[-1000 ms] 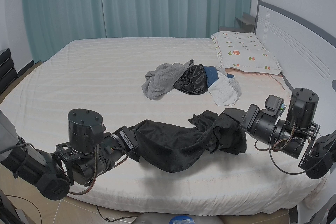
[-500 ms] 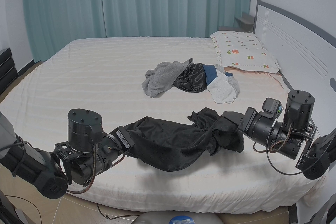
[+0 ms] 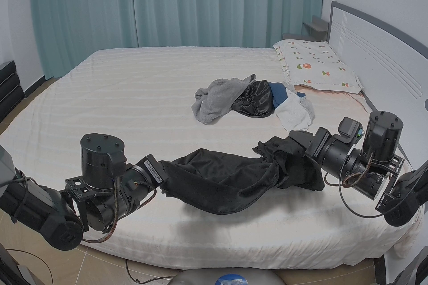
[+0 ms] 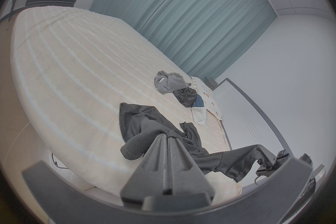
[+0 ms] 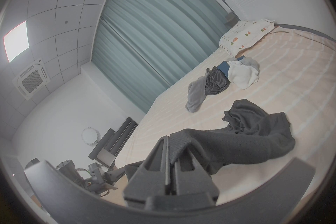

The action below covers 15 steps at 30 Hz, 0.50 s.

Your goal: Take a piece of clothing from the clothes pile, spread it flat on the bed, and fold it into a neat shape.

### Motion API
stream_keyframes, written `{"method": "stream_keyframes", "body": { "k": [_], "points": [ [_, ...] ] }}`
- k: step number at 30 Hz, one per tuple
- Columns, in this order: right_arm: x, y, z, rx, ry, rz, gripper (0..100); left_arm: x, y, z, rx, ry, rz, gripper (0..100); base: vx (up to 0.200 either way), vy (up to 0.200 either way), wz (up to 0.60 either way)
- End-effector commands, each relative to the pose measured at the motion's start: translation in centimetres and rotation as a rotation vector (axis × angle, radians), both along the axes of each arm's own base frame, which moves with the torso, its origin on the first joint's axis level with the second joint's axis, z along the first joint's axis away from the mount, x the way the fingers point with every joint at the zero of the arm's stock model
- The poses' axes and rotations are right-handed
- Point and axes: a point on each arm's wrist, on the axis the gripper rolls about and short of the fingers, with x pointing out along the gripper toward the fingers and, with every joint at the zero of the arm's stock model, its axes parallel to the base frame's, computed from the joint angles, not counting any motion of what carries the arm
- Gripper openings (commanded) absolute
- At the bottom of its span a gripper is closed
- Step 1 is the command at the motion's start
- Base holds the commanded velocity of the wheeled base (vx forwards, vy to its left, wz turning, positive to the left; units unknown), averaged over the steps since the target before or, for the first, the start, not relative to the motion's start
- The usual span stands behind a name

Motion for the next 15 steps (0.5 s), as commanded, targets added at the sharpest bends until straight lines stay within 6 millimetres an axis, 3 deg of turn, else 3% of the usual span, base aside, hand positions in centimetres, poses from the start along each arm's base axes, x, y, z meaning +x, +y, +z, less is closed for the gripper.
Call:
{"method": "stream_keyframes", "body": {
  "k": [1,15],
  "points": [
    [0.50,0.20,-0.76,-0.026,0.002,-0.021,0,0.04,-0.06,-0.02,-0.001,0.000,-0.001,0,0.000,0.200,0.00],
    [1.16,-0.09,-0.55,-0.039,-0.045,-0.073,0,0.12,0.14,0.18,-0.006,-0.006,0.006,0,0.000,0.200,0.00]
  ]
}}
